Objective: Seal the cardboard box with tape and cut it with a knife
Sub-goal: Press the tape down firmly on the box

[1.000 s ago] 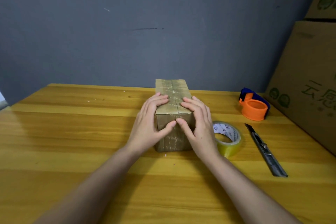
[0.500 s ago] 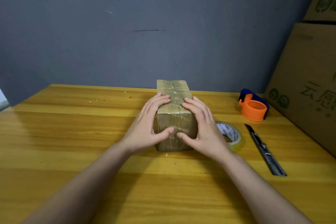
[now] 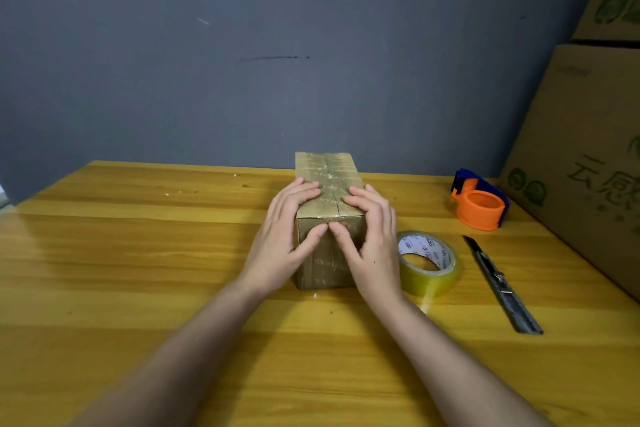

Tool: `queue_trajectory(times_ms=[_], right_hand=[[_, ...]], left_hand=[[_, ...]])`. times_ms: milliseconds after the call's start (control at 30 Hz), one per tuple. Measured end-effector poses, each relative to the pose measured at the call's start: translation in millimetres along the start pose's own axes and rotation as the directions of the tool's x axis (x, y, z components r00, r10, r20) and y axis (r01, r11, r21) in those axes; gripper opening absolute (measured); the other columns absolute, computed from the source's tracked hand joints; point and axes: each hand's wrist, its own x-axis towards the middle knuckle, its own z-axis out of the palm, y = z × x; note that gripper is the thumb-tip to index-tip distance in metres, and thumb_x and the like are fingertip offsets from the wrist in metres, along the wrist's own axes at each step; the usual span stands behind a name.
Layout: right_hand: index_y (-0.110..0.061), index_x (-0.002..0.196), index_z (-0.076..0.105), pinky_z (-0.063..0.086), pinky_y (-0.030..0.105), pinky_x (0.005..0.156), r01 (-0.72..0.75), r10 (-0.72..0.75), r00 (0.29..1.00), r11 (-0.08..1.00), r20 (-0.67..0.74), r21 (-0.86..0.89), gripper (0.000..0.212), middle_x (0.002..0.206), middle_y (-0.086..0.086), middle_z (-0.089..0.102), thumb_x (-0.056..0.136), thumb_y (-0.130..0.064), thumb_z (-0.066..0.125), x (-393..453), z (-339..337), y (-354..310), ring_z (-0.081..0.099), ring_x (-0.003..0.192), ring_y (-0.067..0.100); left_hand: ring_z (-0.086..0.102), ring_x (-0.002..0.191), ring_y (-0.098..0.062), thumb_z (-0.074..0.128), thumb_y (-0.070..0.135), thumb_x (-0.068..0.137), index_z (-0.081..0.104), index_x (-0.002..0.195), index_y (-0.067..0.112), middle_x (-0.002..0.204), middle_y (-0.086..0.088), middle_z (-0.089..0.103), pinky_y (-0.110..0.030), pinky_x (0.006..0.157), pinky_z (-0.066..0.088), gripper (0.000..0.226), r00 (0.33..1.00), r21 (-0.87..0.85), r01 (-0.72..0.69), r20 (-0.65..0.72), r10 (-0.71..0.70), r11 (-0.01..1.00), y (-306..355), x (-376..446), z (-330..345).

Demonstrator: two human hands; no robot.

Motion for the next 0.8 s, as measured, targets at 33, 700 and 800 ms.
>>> queue_trajectory(times_ms=[33, 700, 800], right_hand=[[-0.013, 0.12, 0.054, 0.024, 0.021, 0.112, 0.016, -0.016, 1.0, 1.0, 0.021, 0.003, 0.043, 0.13, -0.005, 0.048, 0.088, -0.042, 0.054, 0.1, -1.3, 2.0, 0.035, 0.135, 0.015], [-0.037, 0.146, 0.017, 0.005, 0.005, 0.106, 0.071, 0.002, 0.887, 0.988, 0.462, -0.141, 0.085, 0.143, -0.029, 0.014, 0.078, -0.051, 0.066, 12.4, -46.6, 10.7, 0.001, 0.138, -0.015], [-0.032, 0.144, 0.026, 0.003, 0.004, 0.108, 0.136, -0.057, 0.897, 0.979, 0.439, -0.15, 0.064, 0.144, -0.03, 0.017, 0.088, -0.044, 0.056, 12.7, -46.4, 10.0, 0.004, 0.139, -0.013]], left_hand=[[0.025, 0.141, -0.007, 0.049, 0.043, 0.088, 0.04, 0.132, 0.025, 0.14, 0.007, 0.043, -0.02, 0.115, 0.019, 0.048, 1.0, 0.018, -0.008, 0.022, 0.007, 1.0, -1.3, -0.4, -1.4], [0.005, 0.146, -0.003, 0.081, 0.044, 0.062, 0.026, 0.141, 0.021, 0.154, 0.009, 0.021, -0.026, 0.118, 0.011, 0.099, 0.98, 0.169, -0.027, 0.2, -0.008, 0.985, -0.7, -0.3, -13.6], [0.006, 0.145, -0.002, 0.082, 0.042, 0.062, 0.026, 0.141, 0.023, 0.152, 0.012, 0.021, -0.027, 0.119, 0.012, 0.099, 0.982, 0.166, -0.006, 0.189, -0.026, 0.986, 2.3, -0.8, -14.2]])
